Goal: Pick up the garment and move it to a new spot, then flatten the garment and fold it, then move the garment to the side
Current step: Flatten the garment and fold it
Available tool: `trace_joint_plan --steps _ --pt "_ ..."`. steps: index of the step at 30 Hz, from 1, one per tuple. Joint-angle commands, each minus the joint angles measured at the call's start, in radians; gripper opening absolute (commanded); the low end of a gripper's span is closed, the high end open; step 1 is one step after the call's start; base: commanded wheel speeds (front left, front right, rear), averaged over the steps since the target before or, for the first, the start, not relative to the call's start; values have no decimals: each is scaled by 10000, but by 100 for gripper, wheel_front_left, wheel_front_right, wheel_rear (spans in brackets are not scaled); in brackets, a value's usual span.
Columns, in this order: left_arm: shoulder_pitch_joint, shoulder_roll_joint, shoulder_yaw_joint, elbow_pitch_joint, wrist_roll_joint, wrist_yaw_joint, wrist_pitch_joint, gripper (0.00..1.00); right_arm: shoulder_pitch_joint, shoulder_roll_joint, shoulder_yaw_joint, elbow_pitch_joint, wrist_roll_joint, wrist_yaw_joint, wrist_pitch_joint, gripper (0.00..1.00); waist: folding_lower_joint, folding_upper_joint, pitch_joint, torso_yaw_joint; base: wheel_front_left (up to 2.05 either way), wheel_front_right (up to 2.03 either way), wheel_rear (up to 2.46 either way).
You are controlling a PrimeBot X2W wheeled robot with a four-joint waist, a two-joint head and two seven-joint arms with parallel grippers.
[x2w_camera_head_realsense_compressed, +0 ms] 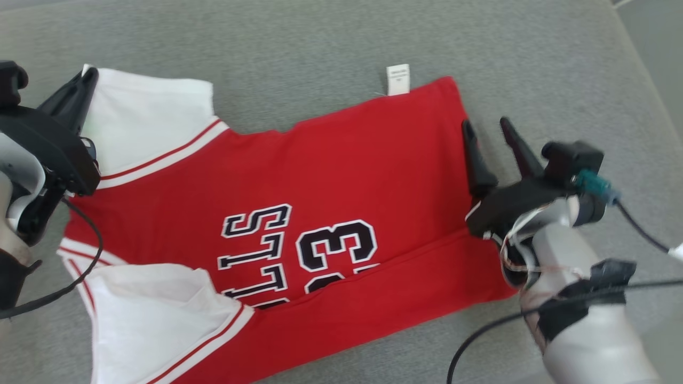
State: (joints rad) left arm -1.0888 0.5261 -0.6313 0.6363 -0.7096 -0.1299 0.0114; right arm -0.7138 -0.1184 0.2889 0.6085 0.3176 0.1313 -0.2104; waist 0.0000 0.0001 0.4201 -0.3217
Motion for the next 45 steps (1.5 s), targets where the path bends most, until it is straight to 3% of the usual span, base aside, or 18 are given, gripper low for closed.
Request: trace_joint_plan --steps 1,12,19,21,22,24,25,34,40,45 --pt "-97 29 -120 -138 -86 11 -134 0 -408 -105 -19 317 195 -9 67 100 0 -1 -75 442 0 0 0" --pt "-205 -249 -453 -767 -125 10 -503 0 -2735 -680 -103 3165 443 -9 939 100 0 -1 218 1149 0 0 0" --pt "-300 -398 -543 -1015 -83 23 -664 0 -3529 -689 40 4454 606 -9 773 100 0 -1 356 1415 0 0 0" --pt "-331 -405 -555 -1085 -79 37 -665 0 -3663 -730 89 4834 541 -9 817 48 0 -1 402 1462 0 0 0" --pt "-344 -417 -564 -1116 -76 46 -677 0 -3751 -725 102 4989 530 -9 757 41 0 -1 424 1487 0 0 0" --pt "-356 -413 -571 -1151 -85 44 -681 0 -3934 -811 75 5261 417 -9 570 5 0 -1 469 1534 0 0 0" --pt "-359 -406 -577 -1176 -94 44 -686 0 -3993 -807 86 5392 365 -9 461 0 0 -1 485 1549 0 0 0" --pt "193 -261 -500 -1526 -214 88 -1136 0 -3845 -727 173 5667 188 -9 -417 0 0 -1 109 1638 0 0 0" --pt "1234 66 -428 -2433 -300 352 -1667 0 -2746 -770 539 4711 699 -9 -556 0 0 -1 -572 1606 0 0 0" --pt "2477 326 -312 -3513 -512 763 -2069 0 -1424 -1294 770 3246 1298 -9 -554 0 0 -1 -1147 1711 0 0 0"
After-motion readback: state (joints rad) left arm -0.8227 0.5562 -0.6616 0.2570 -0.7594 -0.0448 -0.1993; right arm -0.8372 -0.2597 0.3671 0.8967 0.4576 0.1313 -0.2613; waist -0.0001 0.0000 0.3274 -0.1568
